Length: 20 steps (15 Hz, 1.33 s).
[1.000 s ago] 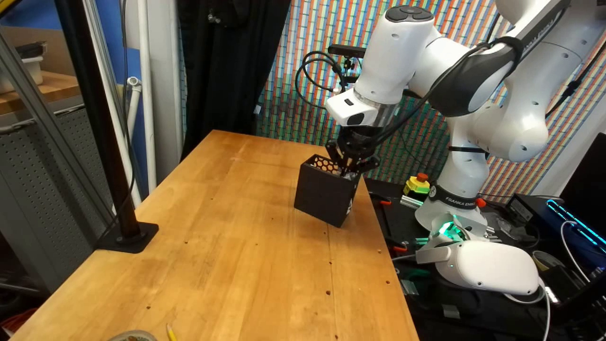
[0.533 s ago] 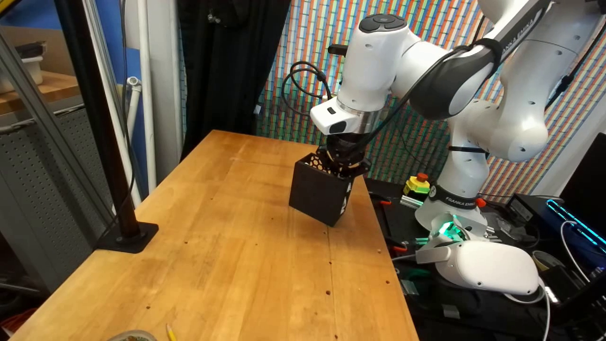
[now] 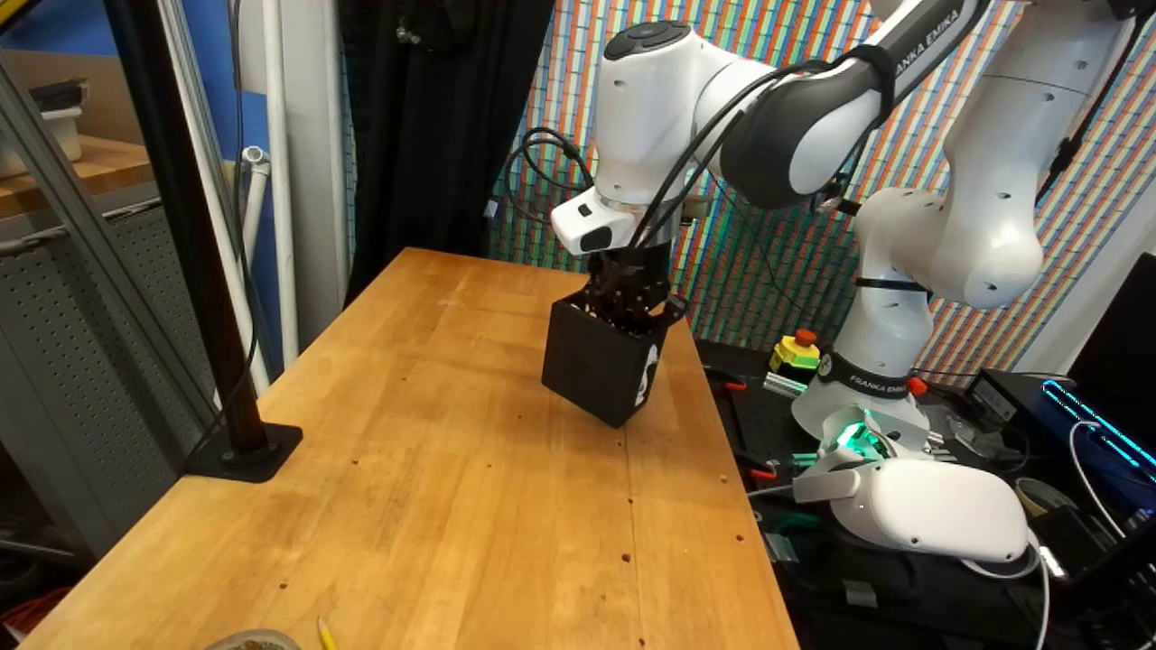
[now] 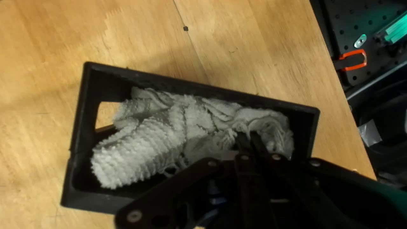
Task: Pick up the white towel from from the table and put it in the small black basket.
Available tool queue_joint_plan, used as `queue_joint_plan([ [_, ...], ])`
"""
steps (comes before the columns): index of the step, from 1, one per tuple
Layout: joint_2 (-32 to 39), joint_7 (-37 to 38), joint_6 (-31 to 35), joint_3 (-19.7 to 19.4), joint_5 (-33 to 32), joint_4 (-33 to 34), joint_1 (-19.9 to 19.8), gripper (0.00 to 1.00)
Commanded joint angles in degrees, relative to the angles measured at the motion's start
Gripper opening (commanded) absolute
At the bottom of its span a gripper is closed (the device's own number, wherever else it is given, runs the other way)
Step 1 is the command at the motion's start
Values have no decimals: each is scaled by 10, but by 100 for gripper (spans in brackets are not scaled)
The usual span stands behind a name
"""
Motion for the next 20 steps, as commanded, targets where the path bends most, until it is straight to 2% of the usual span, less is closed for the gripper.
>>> queue_joint_plan([
  [1,34,-32,-19,-7,45,47,-19,5],
  [10,22,-49,-22,-23,72,57,-57,5],
  [20,16,-28,5,-25,62,40,-65,5],
])
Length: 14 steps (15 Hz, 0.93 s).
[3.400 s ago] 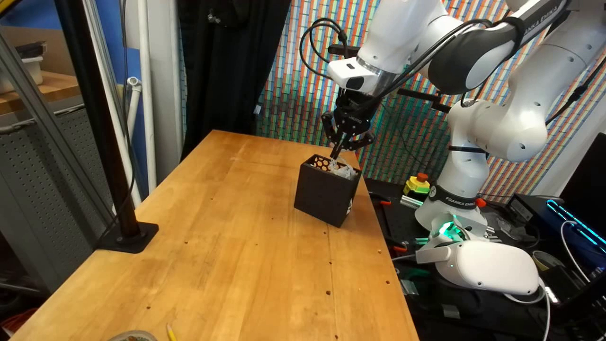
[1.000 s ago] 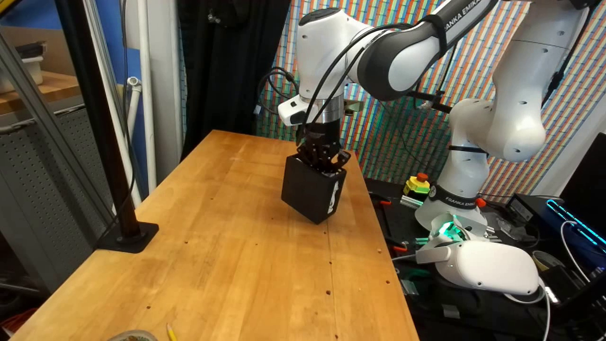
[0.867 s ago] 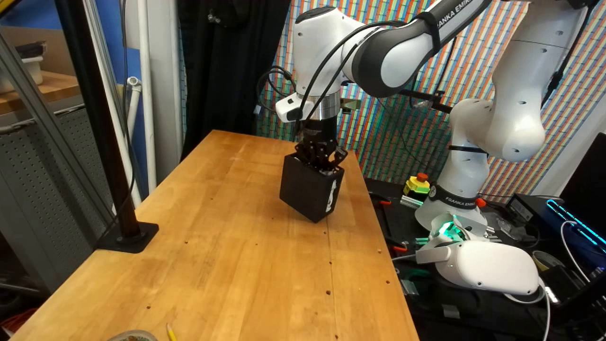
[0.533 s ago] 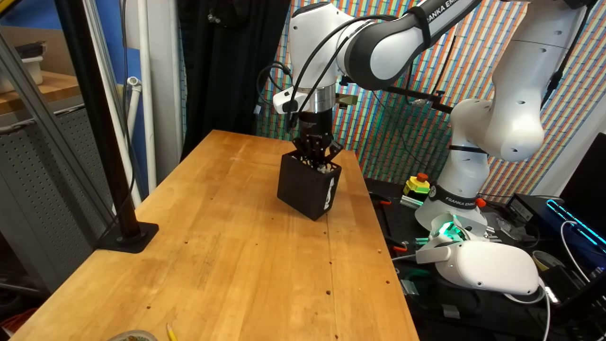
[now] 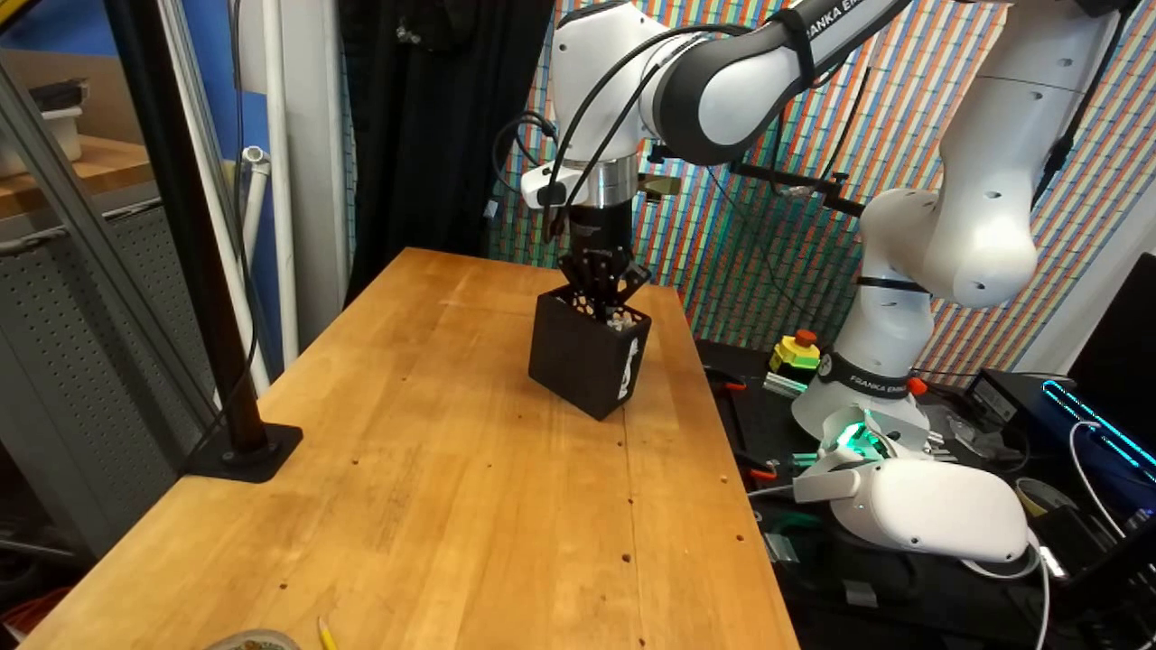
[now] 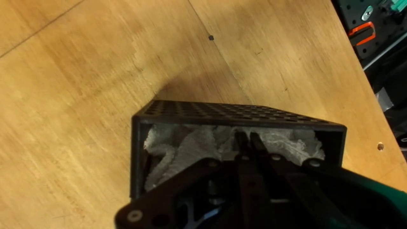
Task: Pick up the white towel from from the table and put it in the small black basket.
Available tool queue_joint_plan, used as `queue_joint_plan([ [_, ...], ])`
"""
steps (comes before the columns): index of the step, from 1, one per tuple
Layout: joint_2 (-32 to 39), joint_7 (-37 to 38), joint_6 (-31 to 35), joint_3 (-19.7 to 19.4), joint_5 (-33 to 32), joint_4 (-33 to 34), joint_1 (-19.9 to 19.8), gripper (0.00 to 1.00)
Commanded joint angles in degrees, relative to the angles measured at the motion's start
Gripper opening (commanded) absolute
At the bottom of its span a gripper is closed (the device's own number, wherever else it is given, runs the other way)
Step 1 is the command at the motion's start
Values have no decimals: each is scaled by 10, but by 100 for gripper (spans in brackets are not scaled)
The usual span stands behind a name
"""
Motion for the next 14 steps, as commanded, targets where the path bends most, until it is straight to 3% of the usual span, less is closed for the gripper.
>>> queue_joint_plan([
  [1,-6,10,15,2,3,-6,-1,5],
  [14,83,78,59,1,-36,14,-9,5],
])
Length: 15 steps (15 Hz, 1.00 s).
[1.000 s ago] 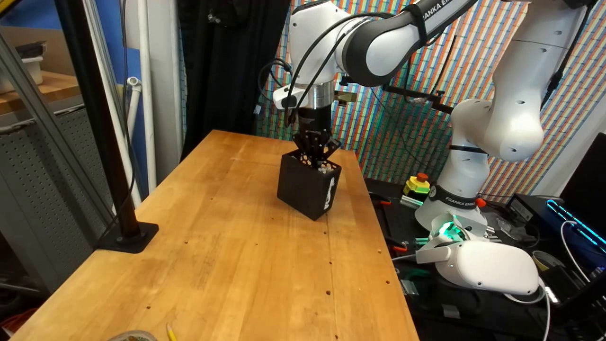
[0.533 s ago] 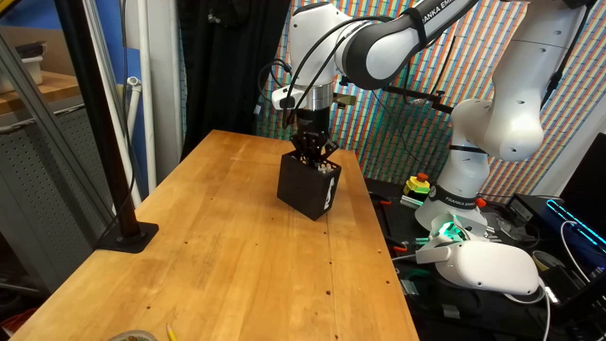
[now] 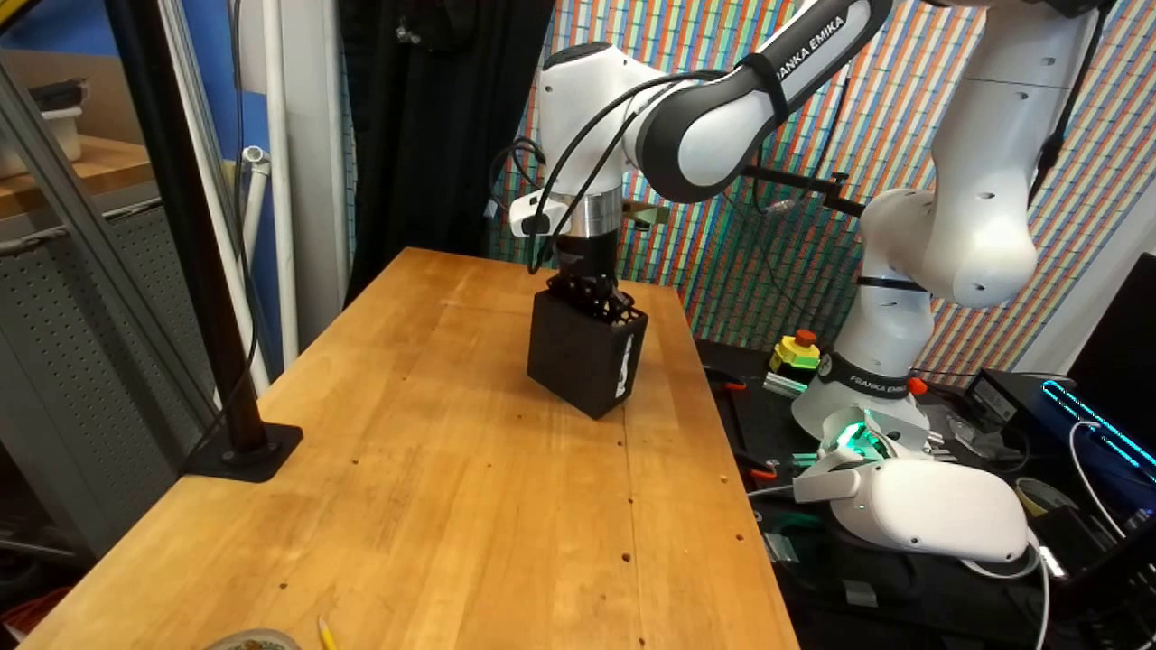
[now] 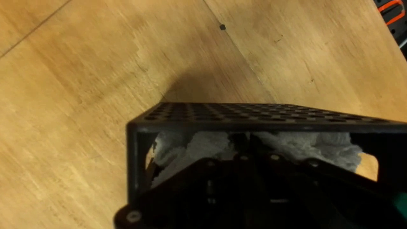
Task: Pick up the white towel from from the table and put it in the small black basket.
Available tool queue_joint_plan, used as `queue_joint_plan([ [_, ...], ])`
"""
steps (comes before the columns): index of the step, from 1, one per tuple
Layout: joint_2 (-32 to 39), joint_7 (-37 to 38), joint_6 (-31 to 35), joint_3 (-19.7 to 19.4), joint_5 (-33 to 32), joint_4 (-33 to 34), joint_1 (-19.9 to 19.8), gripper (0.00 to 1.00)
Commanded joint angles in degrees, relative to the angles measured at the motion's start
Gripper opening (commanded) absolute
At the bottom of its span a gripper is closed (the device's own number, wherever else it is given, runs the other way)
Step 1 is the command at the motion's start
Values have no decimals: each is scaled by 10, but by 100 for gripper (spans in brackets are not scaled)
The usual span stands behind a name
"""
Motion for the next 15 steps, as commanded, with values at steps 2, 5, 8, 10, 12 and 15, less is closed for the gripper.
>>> queue_joint_plan([
  [2,39,29,6,0,-20,13,-8,5],
  [5,51,45,5,0,-25,12,-8,5],
  [8,57,54,3,1,-18,12,-9,5],
  [10,56,54,8,3,-9,7,-10,5],
  [12,52,60,13,5,-13,1,-8,5],
  [15,51,66,13,8,-21,-3,-5,5],
])
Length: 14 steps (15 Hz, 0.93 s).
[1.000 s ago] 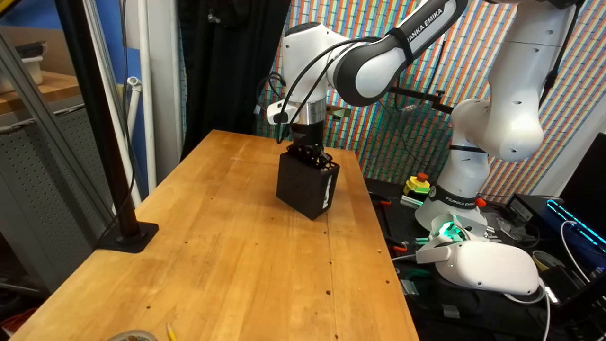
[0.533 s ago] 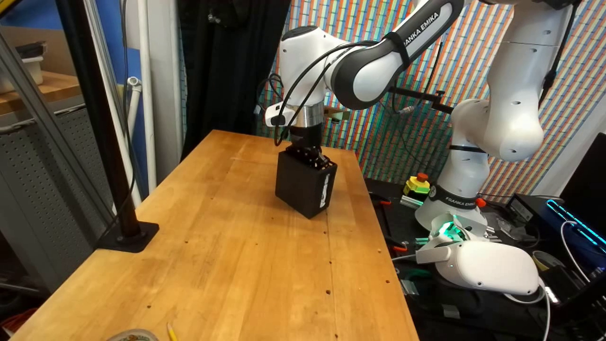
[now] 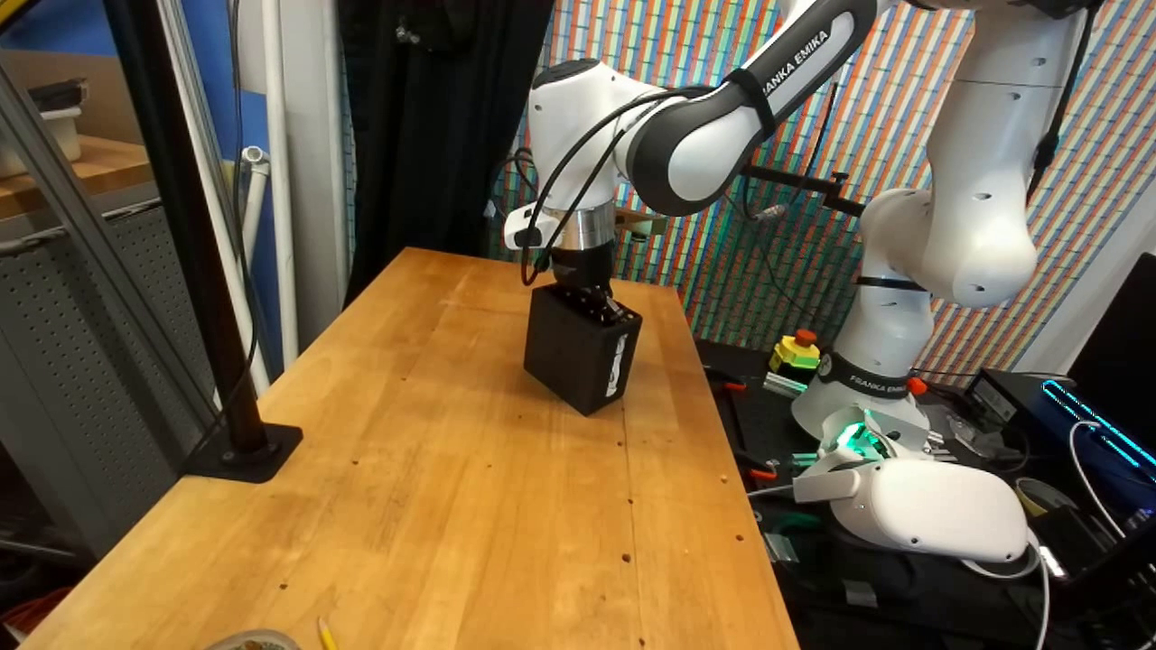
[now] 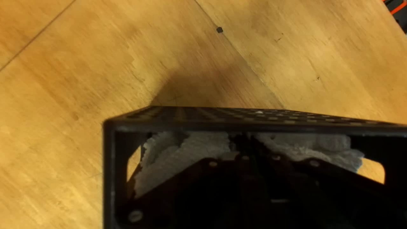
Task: Pick up the white towel from from the table and put it in the small black basket.
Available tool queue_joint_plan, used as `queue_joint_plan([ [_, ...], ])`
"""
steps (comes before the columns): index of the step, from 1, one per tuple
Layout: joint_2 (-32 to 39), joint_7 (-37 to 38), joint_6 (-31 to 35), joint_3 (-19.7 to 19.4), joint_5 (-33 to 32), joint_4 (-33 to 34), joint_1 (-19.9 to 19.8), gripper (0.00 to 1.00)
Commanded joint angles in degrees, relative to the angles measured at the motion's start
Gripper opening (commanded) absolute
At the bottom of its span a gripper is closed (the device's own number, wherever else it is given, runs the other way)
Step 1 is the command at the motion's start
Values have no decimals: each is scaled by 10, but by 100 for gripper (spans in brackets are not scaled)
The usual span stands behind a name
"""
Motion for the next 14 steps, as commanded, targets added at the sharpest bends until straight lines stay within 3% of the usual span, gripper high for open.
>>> queue_joint_plan([
  [1,26,18,13,7,-11,-12,-3,5],
  [14,-93,5,6,2,5,-51,-8,6],
])
